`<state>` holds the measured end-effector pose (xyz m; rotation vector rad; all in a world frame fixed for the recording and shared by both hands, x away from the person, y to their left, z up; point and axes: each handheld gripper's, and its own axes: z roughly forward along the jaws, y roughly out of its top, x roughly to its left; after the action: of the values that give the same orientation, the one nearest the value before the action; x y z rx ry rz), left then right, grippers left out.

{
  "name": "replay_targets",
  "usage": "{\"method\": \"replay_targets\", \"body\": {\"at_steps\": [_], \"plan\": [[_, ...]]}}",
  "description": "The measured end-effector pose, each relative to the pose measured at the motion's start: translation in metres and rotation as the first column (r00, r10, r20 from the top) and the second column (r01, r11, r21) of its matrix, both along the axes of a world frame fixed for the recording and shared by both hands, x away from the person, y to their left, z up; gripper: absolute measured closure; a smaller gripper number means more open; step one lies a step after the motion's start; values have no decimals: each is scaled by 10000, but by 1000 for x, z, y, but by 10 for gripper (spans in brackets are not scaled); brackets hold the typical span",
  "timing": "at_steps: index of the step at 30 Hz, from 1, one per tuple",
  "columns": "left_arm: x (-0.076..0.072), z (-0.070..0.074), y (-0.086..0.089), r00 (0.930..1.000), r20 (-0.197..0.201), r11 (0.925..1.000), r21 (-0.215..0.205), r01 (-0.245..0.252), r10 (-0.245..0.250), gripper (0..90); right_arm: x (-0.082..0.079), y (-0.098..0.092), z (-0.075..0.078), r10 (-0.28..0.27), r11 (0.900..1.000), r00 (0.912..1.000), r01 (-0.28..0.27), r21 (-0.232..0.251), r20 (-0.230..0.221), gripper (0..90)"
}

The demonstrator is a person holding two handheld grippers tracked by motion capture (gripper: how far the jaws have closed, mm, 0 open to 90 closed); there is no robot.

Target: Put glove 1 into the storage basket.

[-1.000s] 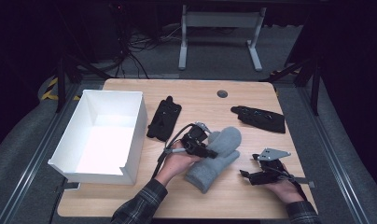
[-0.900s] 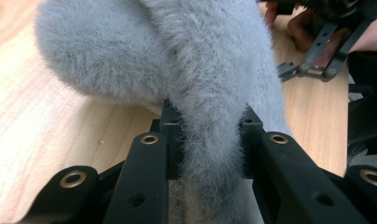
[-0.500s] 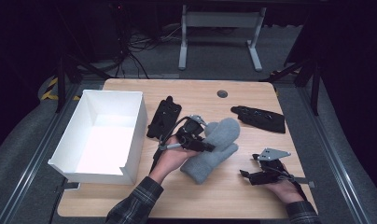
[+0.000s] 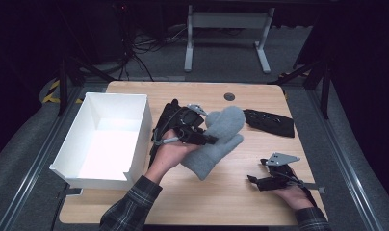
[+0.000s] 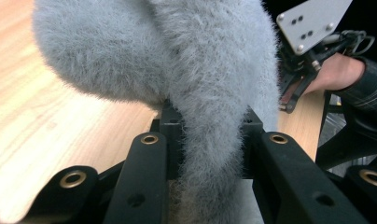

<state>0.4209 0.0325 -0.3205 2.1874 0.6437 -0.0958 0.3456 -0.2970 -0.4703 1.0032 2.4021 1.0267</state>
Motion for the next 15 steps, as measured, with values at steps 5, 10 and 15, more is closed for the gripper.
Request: {"method": "replay_targets", "body": {"at_steps": [5, 10, 15], "plan": [[-2, 24, 15, 9990, 365, 9997, 3, -252, 252, 728, 0, 0, 0, -3, 10000, 10000, 3, -3, 2, 147], [-2, 41, 31, 9975, 515, 9988, -36, -484, 485, 728, 0, 0, 0, -1, 10000, 10000, 1, 4, -5, 147], [-3, 54, 48, 9953, 629, 9973, -70, -737, 740, 729, 0, 0, 0, -7, 10000, 10000, 7, -21, 0, 147]]}}
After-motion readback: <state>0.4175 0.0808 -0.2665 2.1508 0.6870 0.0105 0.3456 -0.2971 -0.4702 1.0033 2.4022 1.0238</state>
